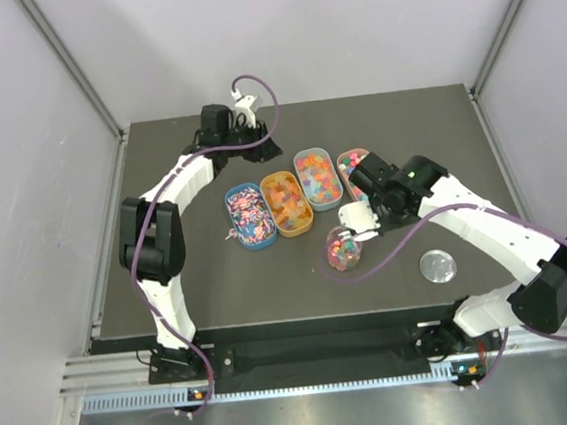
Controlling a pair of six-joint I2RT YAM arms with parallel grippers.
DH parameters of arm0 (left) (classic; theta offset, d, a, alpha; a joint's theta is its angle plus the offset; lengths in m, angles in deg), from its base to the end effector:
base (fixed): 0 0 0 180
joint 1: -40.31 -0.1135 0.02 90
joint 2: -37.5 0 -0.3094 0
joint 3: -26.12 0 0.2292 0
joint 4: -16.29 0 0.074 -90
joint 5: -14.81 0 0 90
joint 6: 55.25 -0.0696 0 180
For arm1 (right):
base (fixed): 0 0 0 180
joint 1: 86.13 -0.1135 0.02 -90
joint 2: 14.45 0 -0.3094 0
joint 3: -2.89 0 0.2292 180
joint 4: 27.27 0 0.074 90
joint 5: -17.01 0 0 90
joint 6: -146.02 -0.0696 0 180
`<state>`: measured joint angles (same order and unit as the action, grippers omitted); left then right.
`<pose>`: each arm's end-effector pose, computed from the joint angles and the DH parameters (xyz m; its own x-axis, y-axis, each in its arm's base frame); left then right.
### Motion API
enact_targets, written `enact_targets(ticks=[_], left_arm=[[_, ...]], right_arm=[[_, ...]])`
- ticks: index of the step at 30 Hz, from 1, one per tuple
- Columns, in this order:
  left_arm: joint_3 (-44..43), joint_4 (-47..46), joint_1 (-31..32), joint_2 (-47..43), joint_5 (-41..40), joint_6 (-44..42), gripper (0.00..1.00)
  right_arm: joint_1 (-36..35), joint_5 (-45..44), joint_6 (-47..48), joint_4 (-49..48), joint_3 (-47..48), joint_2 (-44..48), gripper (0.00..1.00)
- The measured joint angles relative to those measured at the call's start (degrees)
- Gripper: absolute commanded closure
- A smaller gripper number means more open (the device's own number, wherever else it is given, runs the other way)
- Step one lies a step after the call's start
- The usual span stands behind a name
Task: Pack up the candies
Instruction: Place the fake candies in the packing bottle, then scoop the fake candies from the storage box.
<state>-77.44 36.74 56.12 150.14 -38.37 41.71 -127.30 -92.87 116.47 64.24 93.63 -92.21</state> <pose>0.4488 -0.1704 0.2990 -0.5580 0.0572 -0.8279 0.6571 0.6398 -0.3986 0.1703 0.1175 0.3307 0.1304 -0.9727 0.1918 -0.9220 -0.1902 -0.3373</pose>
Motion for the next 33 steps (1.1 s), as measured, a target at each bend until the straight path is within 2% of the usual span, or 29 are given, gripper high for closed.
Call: enact_targets(ticks=[6, 11, 15, 20, 24, 29, 33], left_arm=[[-1.33, -0.02, -1.07, -0.22, 0.17, 0.85, 0.64], [-2.54, 0.37, -1.88, -1.86, -0.5, 0.81, 0.64], [-2.51, 0.42, -1.97, -2.93, -0.72, 0.81, 0.64], [-1.73, 1.6, -1.95, -3.45, -1.81, -0.35, 0.64], [-0.07, 3.04, -1.97, -3.52, -3.54, -2.1, 0.64], [0.28, 3.91, -1.84, -3.37, -4.85, -3.32, 0.64], [-2.32, 3.85, -1.31, -1.44, -5.44, -3.91, 0.63]], right_arm=[[3.48, 0.7, -7.19, -1.66, -0.59, 3.39, 1.0], [11.41, 2.05, -14.73, -4.26, -2.75, 7.1, 1.0], [16.35, 3.39, -18.4, -5.53, -4.26, 7.19, 1.0], [18.62, 5.49, -20.2, -5.4, -4.02, 5.84, 1.0], [20.26, 7.93, -22.08, -3.23, 0.9, 0.92, 1.0], [21.77, 11.02, -25.77, -0.63, 12.35, -10.38, 1.0], [22.23, 9.31, -27.06, -0.9, 17.03, -18.88, 1.0]])
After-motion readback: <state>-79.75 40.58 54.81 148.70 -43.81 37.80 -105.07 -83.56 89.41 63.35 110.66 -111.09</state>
